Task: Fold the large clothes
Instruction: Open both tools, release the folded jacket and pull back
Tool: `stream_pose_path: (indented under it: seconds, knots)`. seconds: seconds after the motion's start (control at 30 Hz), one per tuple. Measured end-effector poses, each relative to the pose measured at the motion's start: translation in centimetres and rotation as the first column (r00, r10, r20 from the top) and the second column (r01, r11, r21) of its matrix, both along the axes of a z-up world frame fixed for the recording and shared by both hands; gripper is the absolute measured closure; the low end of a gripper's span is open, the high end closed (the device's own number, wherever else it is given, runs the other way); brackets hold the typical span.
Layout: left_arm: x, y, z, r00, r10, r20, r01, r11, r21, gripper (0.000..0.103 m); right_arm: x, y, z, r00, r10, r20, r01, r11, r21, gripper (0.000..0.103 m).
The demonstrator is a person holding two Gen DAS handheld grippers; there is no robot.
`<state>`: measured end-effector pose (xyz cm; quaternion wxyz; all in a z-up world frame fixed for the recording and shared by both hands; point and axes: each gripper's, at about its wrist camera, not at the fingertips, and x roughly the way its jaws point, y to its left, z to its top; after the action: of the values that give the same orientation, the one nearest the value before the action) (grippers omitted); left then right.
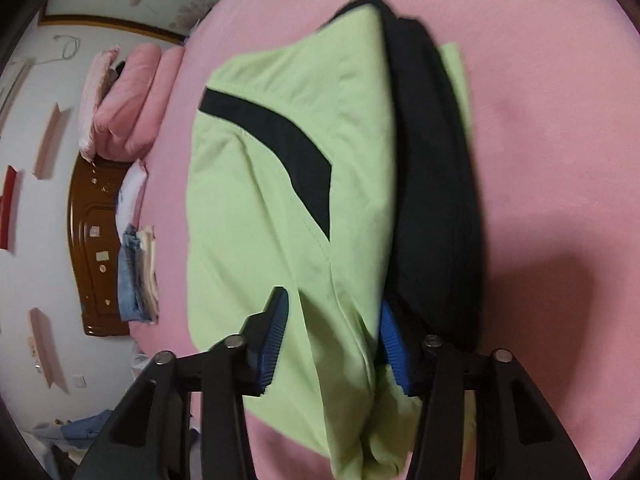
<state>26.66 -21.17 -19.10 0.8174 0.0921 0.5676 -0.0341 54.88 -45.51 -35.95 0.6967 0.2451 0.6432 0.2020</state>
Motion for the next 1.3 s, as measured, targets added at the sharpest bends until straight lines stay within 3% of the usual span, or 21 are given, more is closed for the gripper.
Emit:
stream_pose_path:
  seconds: [0.03, 0.1, 0.2, 0.3, 0.4, 0.5, 0.53, 0.6, 0.7, 0.73, 0.8, 0.87, 0.9, 0.93, 0.97, 1.03, 1.07, 1.1, 1.2, 1.23, 1.3]
  knots:
    - [0.6, 1.0, -0.4, 1.0, 0.024, -0.006, -0.024, 1.0, 0.001, 0.049, 0.0, 0.5, -0.4, 1.0, 0.004, -0.001, -0.004, 1.0, 0.002, 0.098]
    - [1.8, 3.0, -0.6, 0.997, 0.071, -0.019, -0.07, 0.997, 0.014, 0.049, -0.1, 1.2, -0.7, 1.0, -0.002, 0.02, 0.002, 1.0, -0.009, 0.099]
    - [3.2, 6.0, 0.0, 0.992, 0.125, -0.018, -0.125, 0.992, -0.015, 0.049, 1.3, 0.8, 0.5, 0.987, -0.101, 0.129, 0.097, 0.995, 0.036, 0.1]
    - [4.6, 8.0, 0.6, 0.989, 0.146, -0.011, -0.146, 0.988, -0.041, 0.049, -0.4, -1.7, 4.0, 0.957, -0.196, 0.212, 0.181, 0.98, 0.088, 0.1]
    - [6.0, 9.3, 0.8, 0.985, 0.171, 0.004, -0.171, 0.984, -0.054, 0.049, -1.5, -3.1, 4.2, 0.952, -0.247, 0.181, 0.248, 0.969, 0.018, 0.1]
    - [7.3, 10.2, 0.4, 0.979, 0.203, -0.006, -0.202, 0.976, -0.085, 0.049, -1.9, -4.3, 1.3, 0.946, -0.305, 0.107, 0.309, 0.951, -0.027, 0.1]
    - [7.7, 10.5, 0.2, 0.977, 0.212, -0.012, -0.212, 0.973, -0.095, 0.049, -1.9, -4.3, 0.0, 0.946, -0.307, 0.102, 0.316, 0.946, -0.079, 0.1]
    - [8.2, 10.5, -0.4, 0.977, 0.214, -0.022, -0.215, 0.972, -0.096, 0.049, -1.6, -3.9, -1.3, 0.951, -0.283, 0.125, 0.302, 0.939, -0.167, 0.1]
    - [8.9, 10.9, -0.9, 0.977, 0.211, -0.038, -0.214, 0.972, -0.099, 0.049, -1.1, -1.6, -0.5, 0.96, -0.226, 0.164, 0.265, 0.922, -0.284, 0.098]
    - [9.1, 10.9, -1.2, 0.977, 0.205, -0.051, -0.21, 0.972, -0.108, 0.049, -1.3, -1.0, 0.3, 0.961, -0.201, 0.192, 0.258, 0.901, -0.349, 0.093]
    - [9.2, 11.0, -1.6, 0.977, 0.197, -0.077, -0.206, 0.969, -0.136, 0.049, -1.7, 1.2, 2.1, 0.948, -0.137, 0.286, 0.269, 0.825, -0.497, 0.086]
    - [9.4, 11.0, -2.0, 0.977, 0.192, -0.096, -0.205, 0.966, -0.16, 0.049, -3.3, 4.1, 3.7, 0.898, -0.048, 0.438, 0.336, 0.717, -0.611, 0.086]
    - [9.4, 10.6, -2.1, 0.977, 0.186, -0.103, -0.201, 0.965, -0.167, 0.049, -3.8, 5.0, 4.3, 0.88, -0.023, 0.475, 0.354, 0.7, -0.621, 0.086]
    - [9.5, 10.6, -2.2, 0.978, 0.181, -0.107, -0.198, 0.964, -0.179, 0.049, -4.5, 5.2, 5.5, 0.854, 0.008, 0.52, 0.363, 0.706, -0.608, 0.086]
    - [9.5, 10.6, -2.3, 0.978, 0.176, -0.109, -0.194, 0.961, -0.196, 0.049, -5.2, 6.4, 5.9, 0.835, 0.042, 0.548, 0.325, 0.766, -0.554, 0.086]
    - [9.7, 10.7, -3.0, 0.976, 0.163, -0.144, -0.195, 0.95, -0.245, 0.049, -5.7, 7.8, 5.7, 0.842, 0.067, 0.536, 0.219, 0.865, -0.452, 0.086]
    - [9.7, 10.7, -3.5, 0.974, 0.167, -0.153, -0.202, 0.947, -0.249, 0.049, -5.8, 8.8, 4.7, 0.87, 0.086, 0.485, 0.115, 0.922, -0.37, 0.086]
    - [9.5, 10.6, -3.8, 0.975, 0.165, -0.147, -0.196, 0.953, -0.23, 0.049, -6.1, 8.0, 4.8, 0.889, 0.093, 0.448, 0.069, 0.941, -0.333, 0.086]
    - [8.7, 10.0, -4.5, 0.981, 0.144, -0.132, -0.162, 0.977, -0.141, 0.057, -6.1, 8.3, 0.9, 0.963, 0.078, 0.258, -0.012, 0.969, -0.248, 0.097]
    - [8.6, 10.0, -4.8, 0.982, 0.139, -0.131, -0.155, 0.981, -0.118, 0.057, -6.1, 7.6, -0.2, 0.973, 0.061, 0.221, -0.003, 0.968, -0.252, 0.103]
    - [8.1, 10.4, -5.8, 0.98, 0.138, -0.146, -0.152, 0.985, -0.084, 0.056, -6.2, 5.7, -1.6, 0.979, 0.027, 0.2, 0.03, 0.961, -0.275, 0.103]
